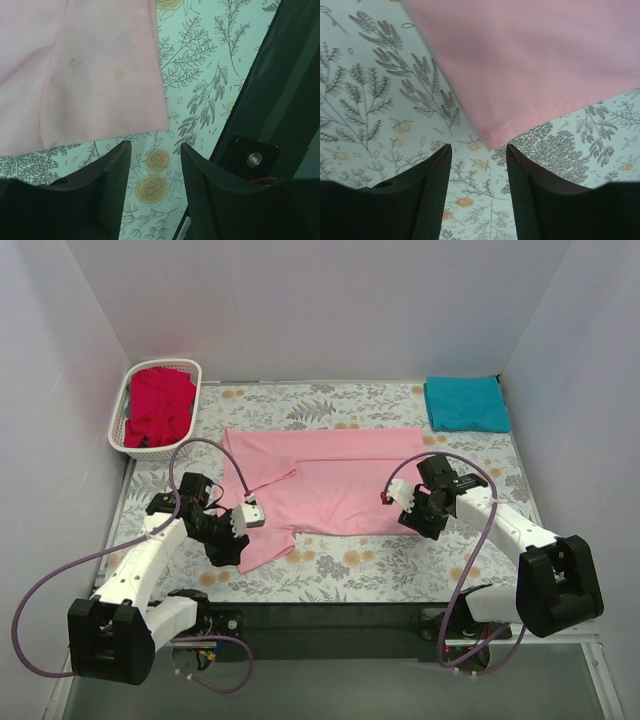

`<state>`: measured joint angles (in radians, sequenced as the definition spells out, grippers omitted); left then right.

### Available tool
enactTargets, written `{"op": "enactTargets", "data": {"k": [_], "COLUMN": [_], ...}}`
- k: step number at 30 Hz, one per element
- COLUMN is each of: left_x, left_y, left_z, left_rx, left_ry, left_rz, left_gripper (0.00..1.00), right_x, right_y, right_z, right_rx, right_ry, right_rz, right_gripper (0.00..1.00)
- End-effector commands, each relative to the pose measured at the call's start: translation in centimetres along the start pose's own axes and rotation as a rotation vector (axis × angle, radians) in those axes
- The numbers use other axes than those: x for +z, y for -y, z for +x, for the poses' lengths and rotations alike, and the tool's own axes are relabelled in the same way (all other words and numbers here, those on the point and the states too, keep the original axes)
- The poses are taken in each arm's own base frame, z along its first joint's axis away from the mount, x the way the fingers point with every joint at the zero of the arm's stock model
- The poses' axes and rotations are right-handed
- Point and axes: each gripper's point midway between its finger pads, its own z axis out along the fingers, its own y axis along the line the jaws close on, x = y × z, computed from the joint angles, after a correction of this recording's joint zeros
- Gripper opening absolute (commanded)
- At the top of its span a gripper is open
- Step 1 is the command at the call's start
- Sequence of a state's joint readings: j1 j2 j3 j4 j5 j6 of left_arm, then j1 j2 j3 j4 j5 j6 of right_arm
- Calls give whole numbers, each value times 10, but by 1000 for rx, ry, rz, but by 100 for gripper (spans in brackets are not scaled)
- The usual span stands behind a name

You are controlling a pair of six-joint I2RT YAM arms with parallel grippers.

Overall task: Fold and stack the t-shirts
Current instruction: Fold the tshirt

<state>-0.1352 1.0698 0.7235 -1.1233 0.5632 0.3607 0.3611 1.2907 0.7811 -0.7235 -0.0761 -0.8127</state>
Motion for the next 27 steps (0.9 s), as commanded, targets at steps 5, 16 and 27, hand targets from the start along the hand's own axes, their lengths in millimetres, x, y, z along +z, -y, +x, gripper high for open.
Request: {"op": "enactTargets", "data": {"k": [5,16,27], "left_x": [1,8,19], "left_y": [-14,-14,-4], "left_z": [-9,-7,-3], "left_rx": [84,70,85], "left_ry": [24,22,2], "left_rz": [-60,-49,-19], "left_gripper": [43,43,44], "right_x": [18,29,47], "right_y": [23,7,5], "right_z": [-4,12,19], "right_rx": [-76,-85,-68], "right_ry": [-8,-44,-70], "right_rz": [75,34,23], "right_gripper": [47,37,28]}}
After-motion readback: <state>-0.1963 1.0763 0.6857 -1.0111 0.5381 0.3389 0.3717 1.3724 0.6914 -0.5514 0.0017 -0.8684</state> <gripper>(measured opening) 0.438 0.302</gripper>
